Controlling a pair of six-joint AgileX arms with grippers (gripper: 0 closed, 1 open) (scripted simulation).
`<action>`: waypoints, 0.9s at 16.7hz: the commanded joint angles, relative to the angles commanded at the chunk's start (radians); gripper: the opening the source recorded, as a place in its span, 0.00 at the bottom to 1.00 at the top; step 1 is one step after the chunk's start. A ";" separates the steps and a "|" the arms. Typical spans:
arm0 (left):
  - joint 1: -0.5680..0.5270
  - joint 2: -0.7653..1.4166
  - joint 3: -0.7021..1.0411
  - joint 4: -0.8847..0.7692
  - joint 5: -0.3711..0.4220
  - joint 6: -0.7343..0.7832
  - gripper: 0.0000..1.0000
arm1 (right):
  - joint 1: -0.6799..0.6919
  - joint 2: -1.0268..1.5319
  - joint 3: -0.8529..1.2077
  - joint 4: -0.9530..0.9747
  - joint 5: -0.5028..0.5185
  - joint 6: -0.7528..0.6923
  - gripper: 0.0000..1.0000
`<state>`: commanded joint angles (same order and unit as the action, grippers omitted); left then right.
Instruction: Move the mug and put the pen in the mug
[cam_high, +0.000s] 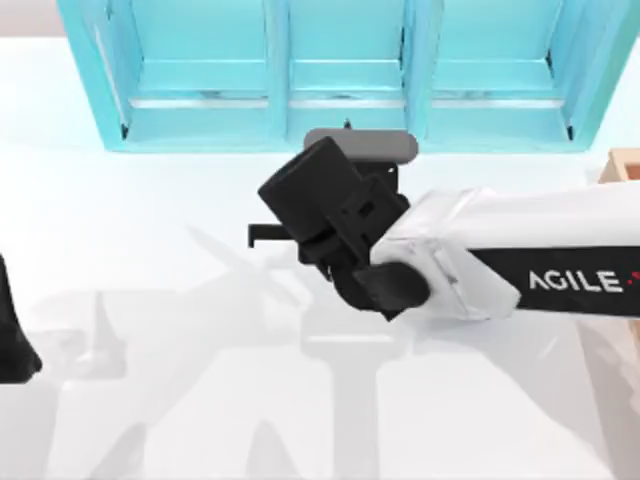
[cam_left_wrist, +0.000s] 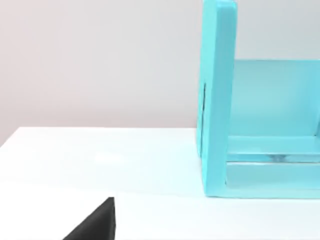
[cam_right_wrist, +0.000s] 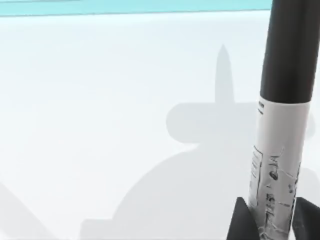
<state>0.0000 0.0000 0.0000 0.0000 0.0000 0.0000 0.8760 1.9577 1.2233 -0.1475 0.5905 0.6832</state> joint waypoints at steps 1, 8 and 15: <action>0.000 0.000 0.000 0.000 0.000 0.000 1.00 | 0.017 -0.015 -0.062 0.103 0.065 -0.058 0.00; 0.000 0.000 0.000 0.000 0.000 0.000 1.00 | 0.121 -0.188 -0.460 0.774 0.479 -0.442 0.00; 0.000 0.000 0.000 0.000 0.000 0.000 1.00 | 0.195 -0.414 -0.660 1.101 0.734 -0.670 0.00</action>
<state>0.0000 0.0000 0.0000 0.0000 0.0000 0.0000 1.0705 1.5433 0.5635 0.9538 1.3245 0.0135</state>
